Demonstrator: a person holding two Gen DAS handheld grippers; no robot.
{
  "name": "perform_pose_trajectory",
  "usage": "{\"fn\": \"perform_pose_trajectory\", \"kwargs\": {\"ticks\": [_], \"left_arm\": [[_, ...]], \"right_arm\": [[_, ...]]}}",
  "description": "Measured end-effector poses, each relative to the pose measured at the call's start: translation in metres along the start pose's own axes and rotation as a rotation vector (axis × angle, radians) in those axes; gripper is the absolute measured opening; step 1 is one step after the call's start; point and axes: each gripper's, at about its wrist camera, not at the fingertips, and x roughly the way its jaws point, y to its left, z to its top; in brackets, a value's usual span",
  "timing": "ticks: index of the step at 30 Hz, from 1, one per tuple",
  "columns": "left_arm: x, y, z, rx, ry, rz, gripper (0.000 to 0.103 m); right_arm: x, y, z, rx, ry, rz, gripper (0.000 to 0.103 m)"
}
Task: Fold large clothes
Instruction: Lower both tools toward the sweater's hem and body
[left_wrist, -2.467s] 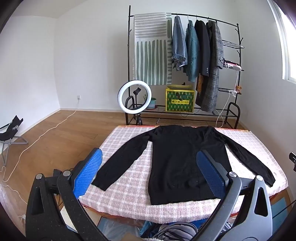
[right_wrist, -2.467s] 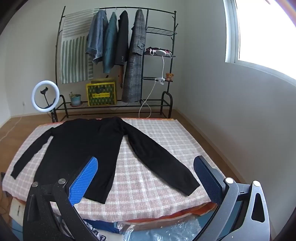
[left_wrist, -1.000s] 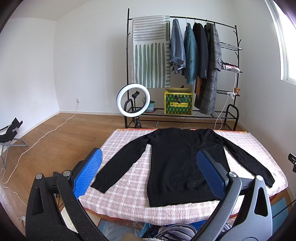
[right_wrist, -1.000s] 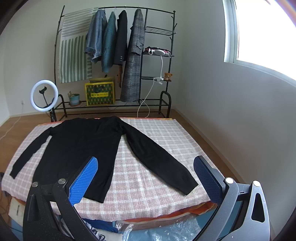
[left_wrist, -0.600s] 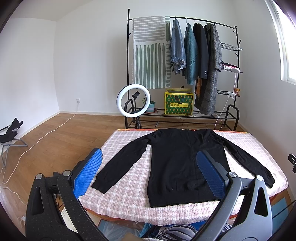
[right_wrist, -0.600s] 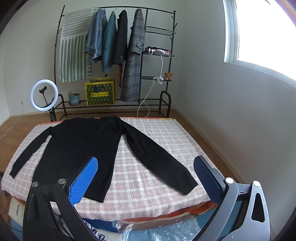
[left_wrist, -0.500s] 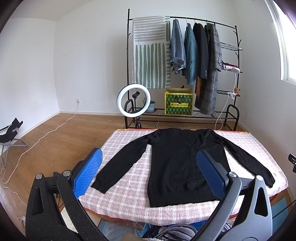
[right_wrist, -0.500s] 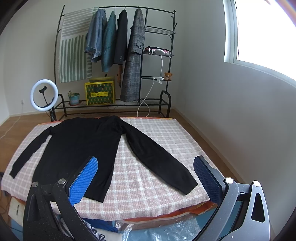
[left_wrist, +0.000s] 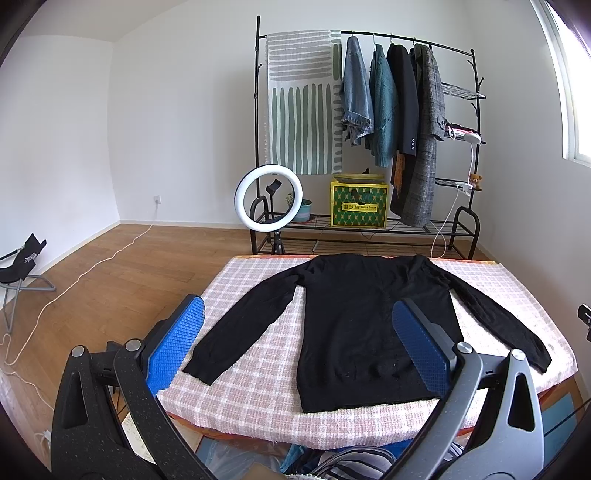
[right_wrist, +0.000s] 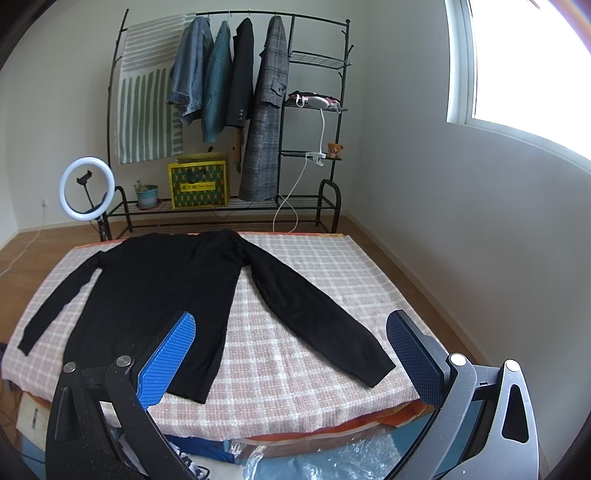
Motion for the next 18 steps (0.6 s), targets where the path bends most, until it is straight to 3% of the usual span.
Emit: {"fn": "perform_pose_trajectory", "kwargs": {"ticks": [9, 18], "left_arm": [[0.027, 0.024, -0.005, 0.007, 0.009, 0.057, 0.103], [0.073, 0.076, -0.026, 0.032, 0.023, 0.093, 0.103]], "right_arm": [[0.009, 0.009, 0.007, -0.015, -0.02, 0.005, 0.103], [0.037, 0.036, 0.033, -0.065, -0.056, 0.025, 0.103]]}}
